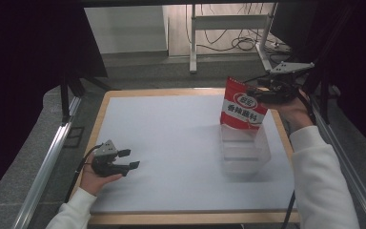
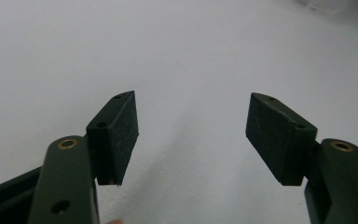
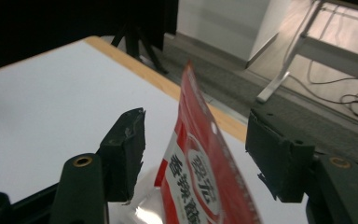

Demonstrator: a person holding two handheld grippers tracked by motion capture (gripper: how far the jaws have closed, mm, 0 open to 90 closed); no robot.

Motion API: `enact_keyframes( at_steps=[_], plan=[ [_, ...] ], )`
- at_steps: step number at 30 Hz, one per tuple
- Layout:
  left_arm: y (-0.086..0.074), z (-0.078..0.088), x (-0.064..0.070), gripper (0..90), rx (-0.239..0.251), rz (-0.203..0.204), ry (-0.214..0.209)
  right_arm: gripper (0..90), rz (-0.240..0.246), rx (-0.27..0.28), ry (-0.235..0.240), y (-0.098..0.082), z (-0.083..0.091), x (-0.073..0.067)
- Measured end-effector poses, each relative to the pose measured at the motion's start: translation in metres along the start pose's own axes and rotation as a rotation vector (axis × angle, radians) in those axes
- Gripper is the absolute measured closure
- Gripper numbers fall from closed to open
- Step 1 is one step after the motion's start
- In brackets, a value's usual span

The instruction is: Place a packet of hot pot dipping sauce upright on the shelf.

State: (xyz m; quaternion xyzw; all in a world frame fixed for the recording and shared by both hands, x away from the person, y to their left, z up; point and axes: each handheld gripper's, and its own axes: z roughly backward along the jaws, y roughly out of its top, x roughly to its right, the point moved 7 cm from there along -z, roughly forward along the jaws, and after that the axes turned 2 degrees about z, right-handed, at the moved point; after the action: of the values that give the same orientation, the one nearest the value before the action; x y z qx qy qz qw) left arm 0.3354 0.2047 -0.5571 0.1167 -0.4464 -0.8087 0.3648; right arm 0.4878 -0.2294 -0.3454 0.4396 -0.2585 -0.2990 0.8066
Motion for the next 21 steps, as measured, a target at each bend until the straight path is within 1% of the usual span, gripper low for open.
enact_keyframes(
  at_steps=[1, 2, 4, 5, 8, 9, 12, 15, 17, 18, 21],
  plan=[
    [0.0, 0.0, -0.001, 34.0, -0.002, -0.01, 0.002, 37.2, -0.005, 0.017, 0.001, 0.003, 0.003, -0.006],
    [0.0, 0.001, -0.001, 34.0, -0.001, -0.01, 0.003, 37.1, -0.01, 0.03, 0.002, 0.005, 0.006, -0.013],
    [0.0, 0.002, 0.0, 34.0, 0.004, -0.008, -0.002, 36.8, -0.013, 0.033, -0.006, 0.008, 0.009, -0.026],
    [0.0, 0.003, 0.001, 34.0, 0.006, -0.008, -0.004, 36.4, -0.013, 0.038, 0.0, 0.009, 0.01, -0.034],
    [0.0, 0.003, 0.003, 34.0, 0.008, -0.011, -0.007, 35.5, -0.008, 0.046, 0.049, 0.008, 0.008, -0.064],
    [0.0, 0.003, 0.004, 34.0, 0.003, -0.018, -0.008, 35.2, -0.008, 0.044, 0.058, 0.007, 0.007, -0.072],
    [0.0, 0.003, 0.006, 34.0, 0.006, -0.014, -0.01, 34.2, -0.009, 0.028, 0.106, -0.005, -0.001, -0.1],
    [0.0, 0.003, 0.008, 34.0, 0.009, -0.012, -0.01, 33.9, -0.021, 0.019, 0.159, -0.021, -0.011, -0.124],
    [0.0, 0.002, 0.008, 34.0, 0.008, -0.007, -0.011, 33.8, -0.039, 0.014, 0.186, -0.033, -0.017, -0.138],
    [0.0, 0.002, 0.008, 34.0, 0.007, -0.007, -0.01, 33.9, -0.057, 0.011, 0.2, -0.041, -0.02, -0.145],
    [0.0, 0.001, 0.009, 34.0, 0.005, -0.01, -0.009, 33.7, -0.07, -0.006, 0.229, -0.058, -0.027, -0.159]
  ],
)
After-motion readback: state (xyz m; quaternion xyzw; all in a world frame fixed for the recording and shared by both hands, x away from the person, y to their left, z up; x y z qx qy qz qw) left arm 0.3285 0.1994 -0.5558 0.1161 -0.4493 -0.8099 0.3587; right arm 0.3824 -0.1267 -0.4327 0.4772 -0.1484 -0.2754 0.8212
